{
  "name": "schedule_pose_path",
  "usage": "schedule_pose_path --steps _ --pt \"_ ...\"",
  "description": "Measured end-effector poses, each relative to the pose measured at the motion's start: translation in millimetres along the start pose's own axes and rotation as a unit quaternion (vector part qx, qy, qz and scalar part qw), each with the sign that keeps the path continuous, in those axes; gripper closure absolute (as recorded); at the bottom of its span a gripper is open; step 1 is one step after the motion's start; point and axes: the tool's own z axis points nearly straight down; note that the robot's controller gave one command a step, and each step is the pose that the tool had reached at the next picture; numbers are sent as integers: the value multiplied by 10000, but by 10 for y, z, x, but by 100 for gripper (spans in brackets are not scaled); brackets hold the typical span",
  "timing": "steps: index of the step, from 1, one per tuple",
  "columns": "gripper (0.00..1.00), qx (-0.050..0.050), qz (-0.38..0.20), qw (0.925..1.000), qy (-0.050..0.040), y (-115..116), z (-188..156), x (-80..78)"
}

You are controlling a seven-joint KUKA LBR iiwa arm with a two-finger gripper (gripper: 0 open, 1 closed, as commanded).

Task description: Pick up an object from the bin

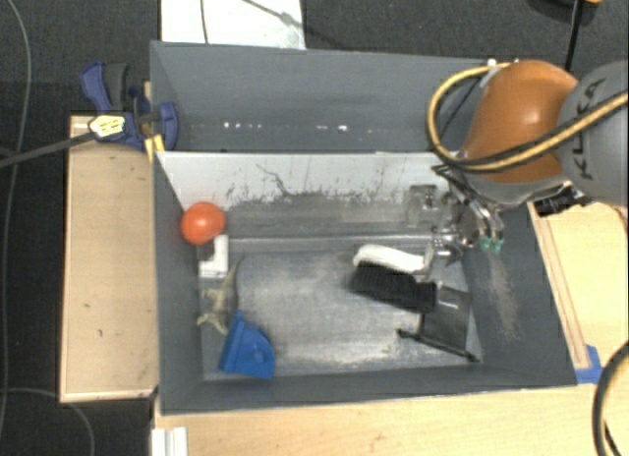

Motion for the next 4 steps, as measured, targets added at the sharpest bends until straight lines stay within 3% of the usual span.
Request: schedule_pose_path --steps 1,2,3,4 --pt "0 -11 330 9995 18 -62 99 224" --pt "0 -5 327 9995 -32 -40 901 208" --pt "100 -16 830 9965 -83 17 832 247" --pt "100 -16 830 9965 -83 17 832 247"
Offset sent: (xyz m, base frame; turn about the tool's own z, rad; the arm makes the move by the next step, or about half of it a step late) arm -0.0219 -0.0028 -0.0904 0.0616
